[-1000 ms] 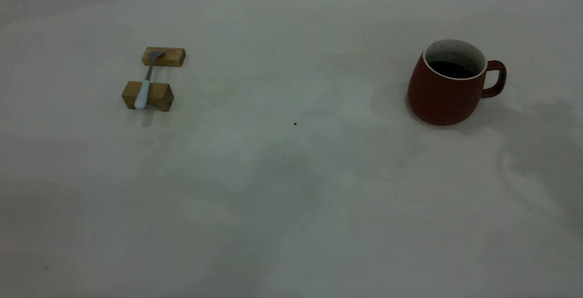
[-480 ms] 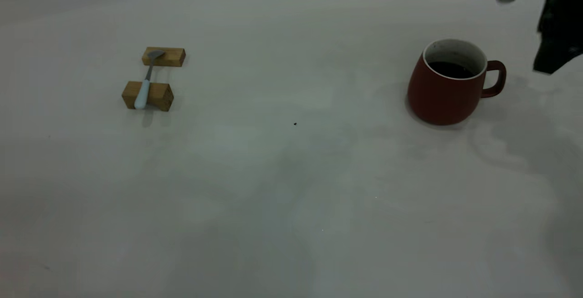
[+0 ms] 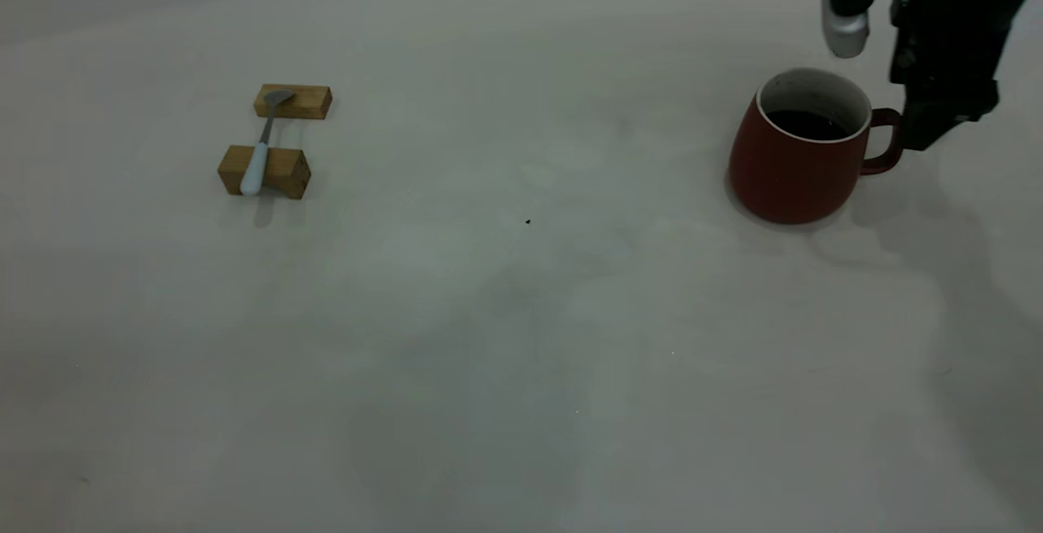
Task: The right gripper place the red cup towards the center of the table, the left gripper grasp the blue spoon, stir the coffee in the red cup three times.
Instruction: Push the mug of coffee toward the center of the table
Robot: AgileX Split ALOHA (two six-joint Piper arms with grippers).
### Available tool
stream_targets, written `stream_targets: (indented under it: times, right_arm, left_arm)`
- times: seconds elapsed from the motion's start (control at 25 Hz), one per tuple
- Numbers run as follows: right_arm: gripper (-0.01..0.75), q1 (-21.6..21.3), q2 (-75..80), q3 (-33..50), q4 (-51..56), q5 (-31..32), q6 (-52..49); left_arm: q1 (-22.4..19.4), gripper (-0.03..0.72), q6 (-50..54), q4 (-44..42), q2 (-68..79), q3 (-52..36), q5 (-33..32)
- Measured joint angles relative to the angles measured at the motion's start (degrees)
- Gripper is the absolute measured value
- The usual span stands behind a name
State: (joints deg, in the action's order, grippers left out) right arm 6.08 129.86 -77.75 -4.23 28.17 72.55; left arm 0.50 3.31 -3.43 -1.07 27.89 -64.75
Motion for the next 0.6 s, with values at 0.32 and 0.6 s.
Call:
stream_targets:
  times: [0.32, 0.6]
  right_arm:
    - [0.666, 1.09, 1.79, -0.53, 0.73, -0.50, 1.47]
    - [0.590, 2.59, 1.90, -0.55, 2.85, -0.02, 1.66]
  left_arm:
    - [0.00, 0.495, 0.00, 0.00, 0.00, 0.00, 0.00]
    - [0.00, 0.495, 0.00, 0.00, 0.00, 0.00, 0.00]
